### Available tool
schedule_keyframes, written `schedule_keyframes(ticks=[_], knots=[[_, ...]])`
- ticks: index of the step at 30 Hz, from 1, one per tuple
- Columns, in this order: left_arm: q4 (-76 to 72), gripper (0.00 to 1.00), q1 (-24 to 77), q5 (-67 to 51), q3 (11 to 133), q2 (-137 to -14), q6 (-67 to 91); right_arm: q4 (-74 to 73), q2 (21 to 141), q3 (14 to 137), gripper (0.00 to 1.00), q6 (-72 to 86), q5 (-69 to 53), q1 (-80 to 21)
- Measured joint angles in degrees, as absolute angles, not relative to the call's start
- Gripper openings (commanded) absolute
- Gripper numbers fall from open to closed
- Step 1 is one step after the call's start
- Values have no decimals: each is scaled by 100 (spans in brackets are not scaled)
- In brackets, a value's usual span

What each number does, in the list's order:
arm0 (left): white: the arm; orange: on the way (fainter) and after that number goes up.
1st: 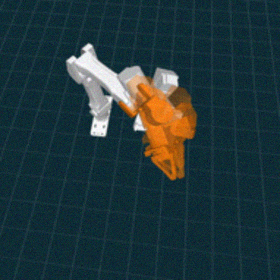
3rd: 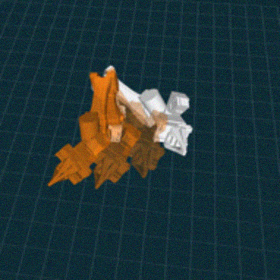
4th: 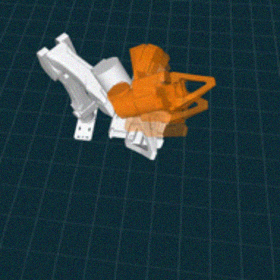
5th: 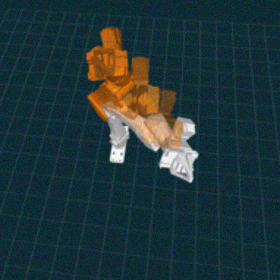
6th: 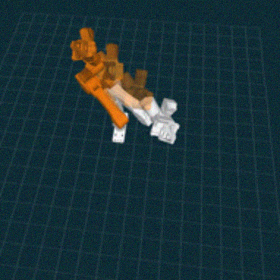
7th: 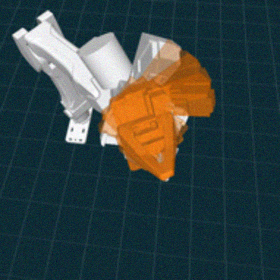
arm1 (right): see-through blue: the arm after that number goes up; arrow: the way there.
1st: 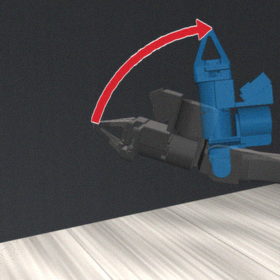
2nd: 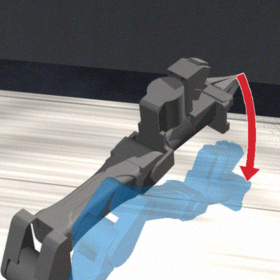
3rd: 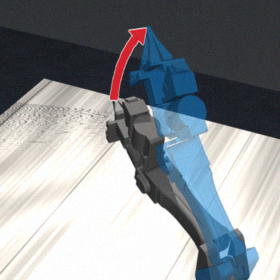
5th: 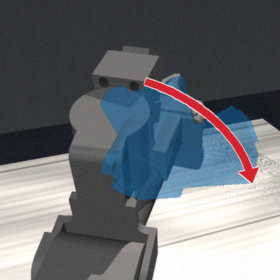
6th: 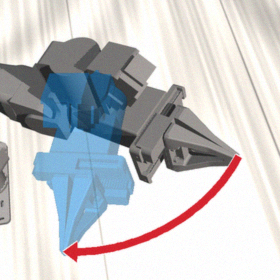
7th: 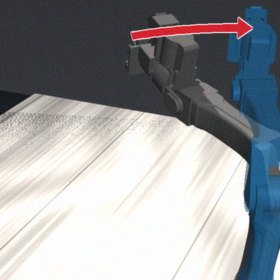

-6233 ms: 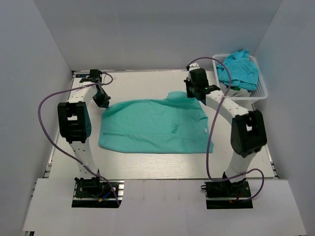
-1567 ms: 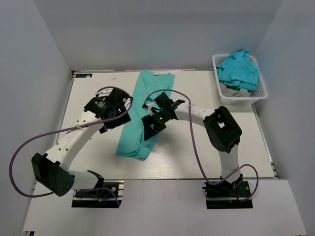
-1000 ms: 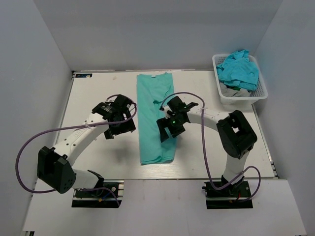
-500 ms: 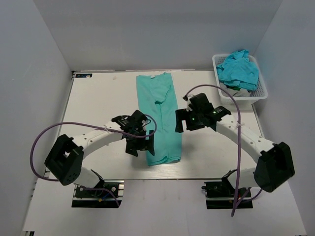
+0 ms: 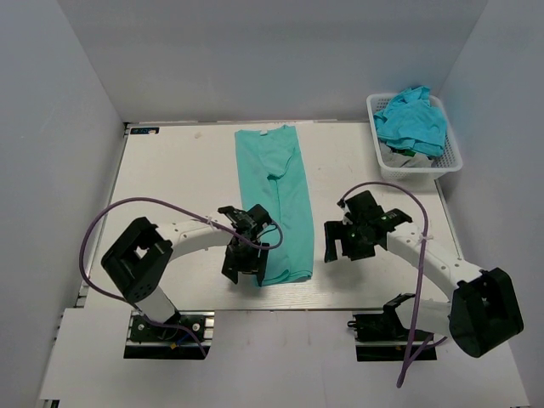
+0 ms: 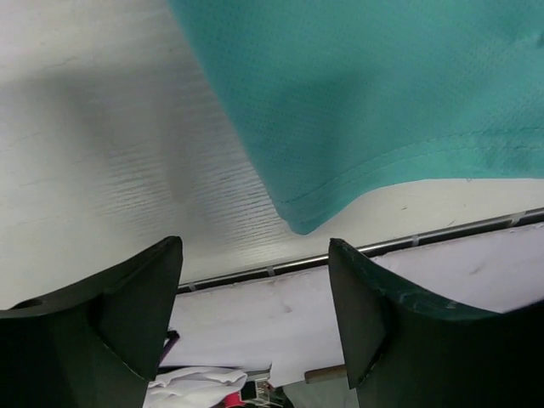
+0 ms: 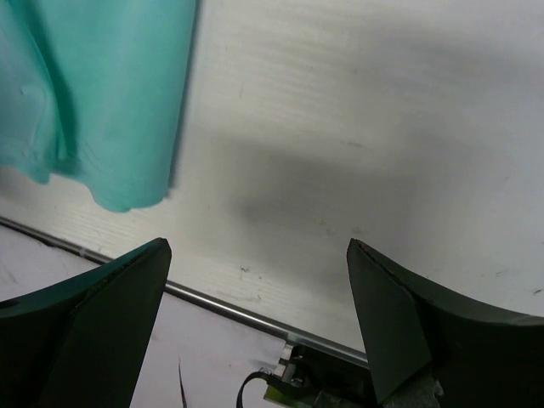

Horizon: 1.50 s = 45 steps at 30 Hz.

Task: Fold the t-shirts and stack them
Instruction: Grab the bottom of the folded rectangular tshirt with both arms

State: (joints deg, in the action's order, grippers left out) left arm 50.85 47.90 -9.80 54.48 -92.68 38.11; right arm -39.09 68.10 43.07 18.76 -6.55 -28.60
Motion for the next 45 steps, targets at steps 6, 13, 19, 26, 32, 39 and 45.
schedule_keyframes(ticks=[6, 13, 19, 26, 32, 39, 45], knots=[[5015, 68, 5050, -961, 5673, -9684, 3817, -4014, 6740, 4104, 90, 1798, -882, -2860], [5188, 17, 5221, -722, 6001, -10119, 3828, -3999, 6744, 4099, 90, 1743, -1162, -2864], [5290, 0, 5229, -349, 6318, -10241, 3830, -3900, 6978, 3754, 90, 1533, -1780, -3004], [5443, 0, 5183, 34, 6761, -9870, 3883, -3638, 7091, 3739, 86, 1321, -1763, -3592], [5524, 0, 5159, 51, 6875, -9675, 3970, -3131, 7566, 3782, 85, 1354, -1238, -4418], [5601, 0, 5159, 62, 6875, -9585, 4101, -2432, 7902, 3948, 58, 1809, -443, -4908], [5658, 0, 5159, 67, 6875, -9513, 4198, -1881, 7732, 3618, 16, 2167, 27, -4958]])
